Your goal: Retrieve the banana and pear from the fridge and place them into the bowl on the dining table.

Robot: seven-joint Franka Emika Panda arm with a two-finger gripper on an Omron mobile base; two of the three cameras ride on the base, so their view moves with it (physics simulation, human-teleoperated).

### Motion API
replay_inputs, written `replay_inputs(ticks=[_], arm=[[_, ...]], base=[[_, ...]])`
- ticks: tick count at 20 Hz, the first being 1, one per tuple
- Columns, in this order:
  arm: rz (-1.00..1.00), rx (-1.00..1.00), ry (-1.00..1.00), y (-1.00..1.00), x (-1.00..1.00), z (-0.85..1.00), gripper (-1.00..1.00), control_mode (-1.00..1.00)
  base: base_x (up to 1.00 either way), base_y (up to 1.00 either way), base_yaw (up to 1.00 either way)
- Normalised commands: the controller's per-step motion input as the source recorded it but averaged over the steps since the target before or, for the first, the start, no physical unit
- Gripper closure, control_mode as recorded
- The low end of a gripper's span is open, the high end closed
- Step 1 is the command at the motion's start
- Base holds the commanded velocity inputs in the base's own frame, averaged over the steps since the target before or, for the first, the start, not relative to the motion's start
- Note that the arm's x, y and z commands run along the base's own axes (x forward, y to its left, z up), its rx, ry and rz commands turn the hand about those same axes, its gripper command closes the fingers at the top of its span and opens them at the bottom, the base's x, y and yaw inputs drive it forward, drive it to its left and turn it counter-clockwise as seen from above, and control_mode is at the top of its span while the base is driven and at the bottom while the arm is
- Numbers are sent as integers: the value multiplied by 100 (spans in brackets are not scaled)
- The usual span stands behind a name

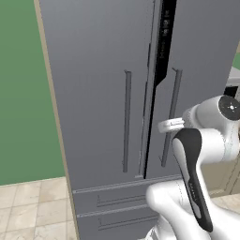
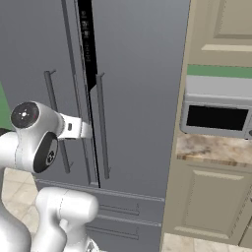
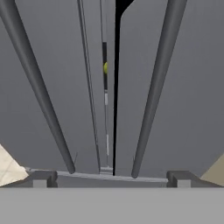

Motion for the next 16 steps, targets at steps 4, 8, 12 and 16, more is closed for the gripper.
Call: replay_inputs(ticks=[4, 8, 12, 16], arm=[[-3, 0, 0, 0, -13, 0, -100, -100], [-2, 0, -2, 0, -31, -5, -100, -100], [-1, 0, -3, 0, -38, -3, -100, -100], [0, 0, -5, 0, -46, -5, -100, -100]], base=[[0, 0, 0], [0, 0, 0], [0, 0, 0], [0, 0, 0]])
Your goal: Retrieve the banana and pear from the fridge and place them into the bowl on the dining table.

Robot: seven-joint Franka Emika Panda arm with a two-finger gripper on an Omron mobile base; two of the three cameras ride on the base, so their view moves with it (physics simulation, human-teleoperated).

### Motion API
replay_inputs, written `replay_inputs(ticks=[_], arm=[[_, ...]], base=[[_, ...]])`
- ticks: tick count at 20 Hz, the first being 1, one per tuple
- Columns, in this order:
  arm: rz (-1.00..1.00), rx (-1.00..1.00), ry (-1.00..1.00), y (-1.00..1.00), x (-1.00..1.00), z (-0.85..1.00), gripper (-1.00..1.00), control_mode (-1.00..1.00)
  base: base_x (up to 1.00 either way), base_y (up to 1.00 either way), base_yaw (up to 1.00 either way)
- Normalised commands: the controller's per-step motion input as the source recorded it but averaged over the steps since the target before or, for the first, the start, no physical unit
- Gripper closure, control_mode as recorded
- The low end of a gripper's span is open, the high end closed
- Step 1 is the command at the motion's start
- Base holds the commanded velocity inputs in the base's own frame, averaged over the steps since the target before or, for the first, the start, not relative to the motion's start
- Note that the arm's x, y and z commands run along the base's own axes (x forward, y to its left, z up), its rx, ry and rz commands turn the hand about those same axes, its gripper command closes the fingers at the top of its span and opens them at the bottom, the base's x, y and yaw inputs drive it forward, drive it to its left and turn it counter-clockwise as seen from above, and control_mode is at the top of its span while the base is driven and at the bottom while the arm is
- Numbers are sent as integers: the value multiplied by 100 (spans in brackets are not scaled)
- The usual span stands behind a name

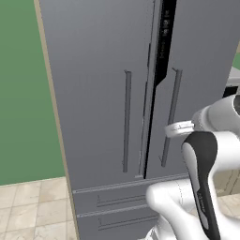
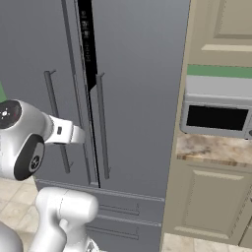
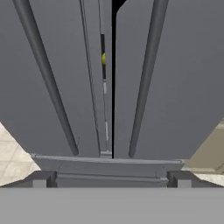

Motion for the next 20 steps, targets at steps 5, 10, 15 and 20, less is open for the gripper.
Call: replay_inputs(ticks=[5, 10, 15, 20], arm=[[0, 0, -8, 0, -29, -2, -100, -100], [0, 1, -15, 0, 0, 0, -100, -100], [0, 2, -8, -2, 3, 3, -100, -100], [-2, 1, -1, -1, 0, 0, -100, -100]], base=[[0, 0, 0], [0, 0, 0], [0, 0, 0], [0, 0, 0]])
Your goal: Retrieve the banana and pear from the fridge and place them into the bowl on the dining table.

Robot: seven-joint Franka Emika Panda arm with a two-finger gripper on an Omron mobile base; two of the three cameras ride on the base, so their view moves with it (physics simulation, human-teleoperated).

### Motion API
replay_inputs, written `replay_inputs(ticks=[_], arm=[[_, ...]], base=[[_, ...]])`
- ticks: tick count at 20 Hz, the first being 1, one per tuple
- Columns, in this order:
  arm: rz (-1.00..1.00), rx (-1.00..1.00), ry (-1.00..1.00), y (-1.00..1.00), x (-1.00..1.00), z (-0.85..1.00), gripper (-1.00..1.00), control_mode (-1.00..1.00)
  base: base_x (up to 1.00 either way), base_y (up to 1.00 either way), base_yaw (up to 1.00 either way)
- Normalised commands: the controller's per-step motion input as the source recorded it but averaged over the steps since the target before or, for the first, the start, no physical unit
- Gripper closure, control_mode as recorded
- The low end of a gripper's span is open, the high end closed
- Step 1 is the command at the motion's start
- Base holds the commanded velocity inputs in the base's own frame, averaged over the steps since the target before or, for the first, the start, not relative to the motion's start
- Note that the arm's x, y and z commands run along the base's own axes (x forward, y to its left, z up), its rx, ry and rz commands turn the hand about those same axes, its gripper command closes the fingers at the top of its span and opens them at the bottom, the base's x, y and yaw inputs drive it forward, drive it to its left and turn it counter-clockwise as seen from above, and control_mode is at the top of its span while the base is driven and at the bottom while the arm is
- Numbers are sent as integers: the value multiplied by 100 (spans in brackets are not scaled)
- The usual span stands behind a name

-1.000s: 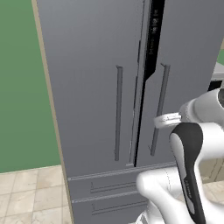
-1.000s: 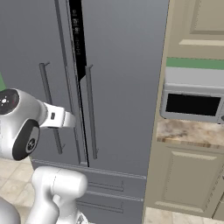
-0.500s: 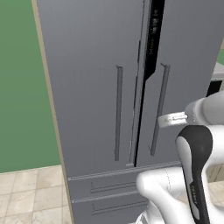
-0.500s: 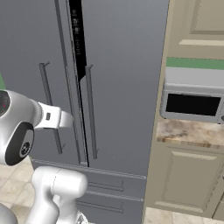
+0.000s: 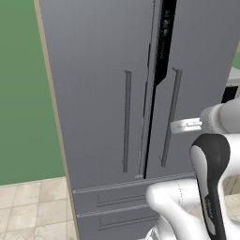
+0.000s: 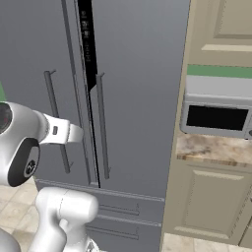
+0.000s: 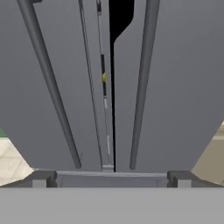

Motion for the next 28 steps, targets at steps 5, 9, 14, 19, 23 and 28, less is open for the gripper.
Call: replay_inputs(ticks=[5, 9, 14, 19, 23, 28], arm=[[-4, 0, 0, 0, 0, 0, -100, 100], [0, 0, 0, 0, 0, 0, -100, 100], [0, 0, 0, 0, 0, 0, -100, 100], [0, 0, 0, 0, 0, 0, -100, 100], [0, 0, 0, 0, 0, 0, -100, 100], [0, 0, 0, 0, 0, 0, -100, 100]], base=[[0, 0, -1], [-3, 0, -4], [-20, 0, -1], [-31, 0, 0], [-41, 0, 0], [-43, 0, 0]])
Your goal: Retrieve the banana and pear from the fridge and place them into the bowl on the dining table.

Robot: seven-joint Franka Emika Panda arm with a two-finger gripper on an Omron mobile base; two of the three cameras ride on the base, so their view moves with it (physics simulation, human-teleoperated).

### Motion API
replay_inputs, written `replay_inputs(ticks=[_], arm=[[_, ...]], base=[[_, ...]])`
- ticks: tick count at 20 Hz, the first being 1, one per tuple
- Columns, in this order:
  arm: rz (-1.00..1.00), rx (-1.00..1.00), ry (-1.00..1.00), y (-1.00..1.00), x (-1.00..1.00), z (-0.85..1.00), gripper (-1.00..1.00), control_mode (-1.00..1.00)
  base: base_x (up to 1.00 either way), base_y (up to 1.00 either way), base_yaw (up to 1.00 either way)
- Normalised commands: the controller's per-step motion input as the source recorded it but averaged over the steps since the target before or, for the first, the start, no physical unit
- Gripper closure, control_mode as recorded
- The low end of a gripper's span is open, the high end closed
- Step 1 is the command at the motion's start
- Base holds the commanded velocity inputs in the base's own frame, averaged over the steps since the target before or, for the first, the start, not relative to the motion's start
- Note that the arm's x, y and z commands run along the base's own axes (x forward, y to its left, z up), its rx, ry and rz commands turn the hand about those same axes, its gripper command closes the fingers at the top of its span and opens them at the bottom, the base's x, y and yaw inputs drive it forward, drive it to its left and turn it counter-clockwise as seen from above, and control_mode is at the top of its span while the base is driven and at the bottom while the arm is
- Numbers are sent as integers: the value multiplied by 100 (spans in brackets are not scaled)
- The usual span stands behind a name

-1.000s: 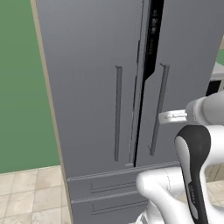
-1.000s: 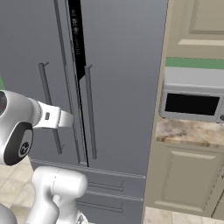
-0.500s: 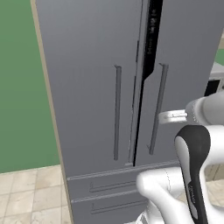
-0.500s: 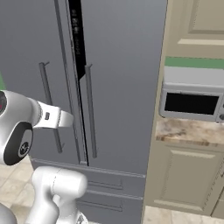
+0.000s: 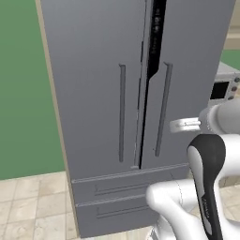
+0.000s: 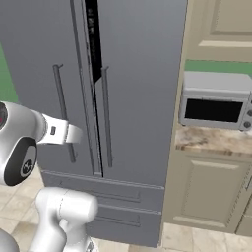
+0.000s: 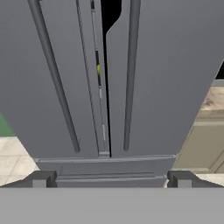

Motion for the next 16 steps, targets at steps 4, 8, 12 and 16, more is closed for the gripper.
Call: replay_inputs(ticks=[4, 8, 12, 16], arm=[[0, 0, 0, 0, 0, 0, -100, 100], [0, 0, 0, 0, 0, 0, -100, 100], [0, 0, 0, 0, 0, 0, -100, 100], [0, 0, 0, 0, 0, 0, -100, 100]], base=[[-35, 0, 0], [-36, 0, 0], [-38, 1, 0], [-42, 4, 0]])
